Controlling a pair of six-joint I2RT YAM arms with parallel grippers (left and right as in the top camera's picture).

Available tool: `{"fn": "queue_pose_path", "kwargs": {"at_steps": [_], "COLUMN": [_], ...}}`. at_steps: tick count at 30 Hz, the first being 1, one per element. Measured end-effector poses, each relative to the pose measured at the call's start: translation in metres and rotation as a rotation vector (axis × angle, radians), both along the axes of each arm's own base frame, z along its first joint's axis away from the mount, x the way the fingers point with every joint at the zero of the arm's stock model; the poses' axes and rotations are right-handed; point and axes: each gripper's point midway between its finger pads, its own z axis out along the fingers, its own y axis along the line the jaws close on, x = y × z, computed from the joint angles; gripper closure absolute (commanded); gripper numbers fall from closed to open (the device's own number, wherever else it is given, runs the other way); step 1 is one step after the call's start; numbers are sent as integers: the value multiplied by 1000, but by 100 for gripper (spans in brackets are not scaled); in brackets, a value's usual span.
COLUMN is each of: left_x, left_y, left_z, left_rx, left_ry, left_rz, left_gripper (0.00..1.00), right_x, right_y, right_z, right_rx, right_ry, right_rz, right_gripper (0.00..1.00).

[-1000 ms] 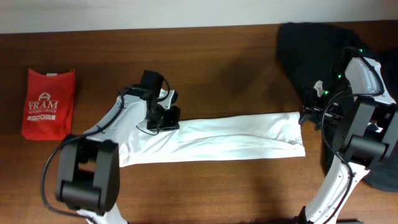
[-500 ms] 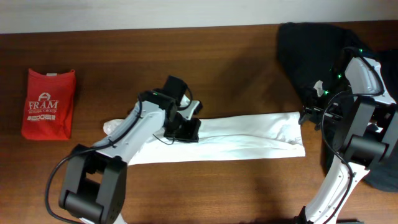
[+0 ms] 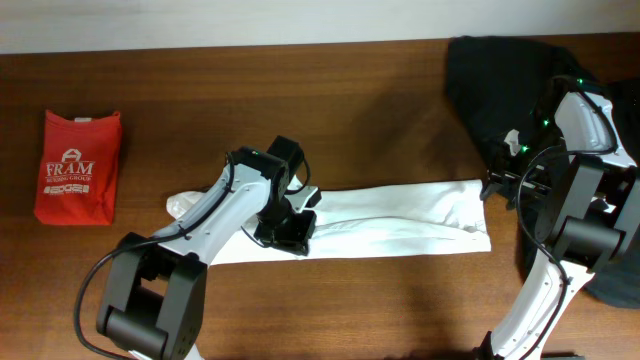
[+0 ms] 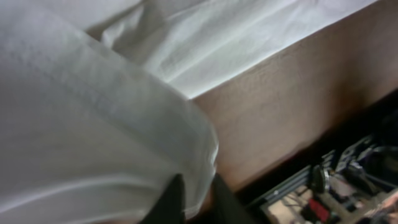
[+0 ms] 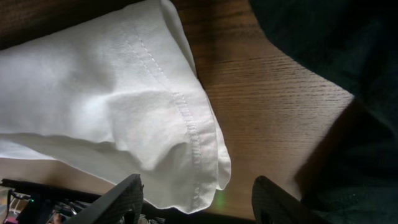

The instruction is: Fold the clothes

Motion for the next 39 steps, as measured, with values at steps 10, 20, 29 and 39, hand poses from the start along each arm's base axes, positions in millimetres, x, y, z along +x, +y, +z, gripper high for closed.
{"fn": "queue_pose_path", "kwargs": {"at_steps": [10, 20, 29, 39], "left_x": [59, 51, 45, 34], "left_y": [-14, 45, 70, 80], "left_z": [-1, -6, -27, -52], "left_rx": [-83, 86, 163, 175], "left_ry": [-241, -87, -80, -70], "left_rz": [21, 245, 277, 296], "left_gripper": [59, 94, 93, 62], "right_x": [0, 0, -2, -10], "right_y": [1, 0, 1, 4], "right_z": [0, 0, 1, 5], "right_rx": [3, 2, 7, 20], "right_ry": [-1, -1, 11, 45], "right_rz": [-2, -2, -2, -1], "right_gripper": [40, 39, 39, 35]}}
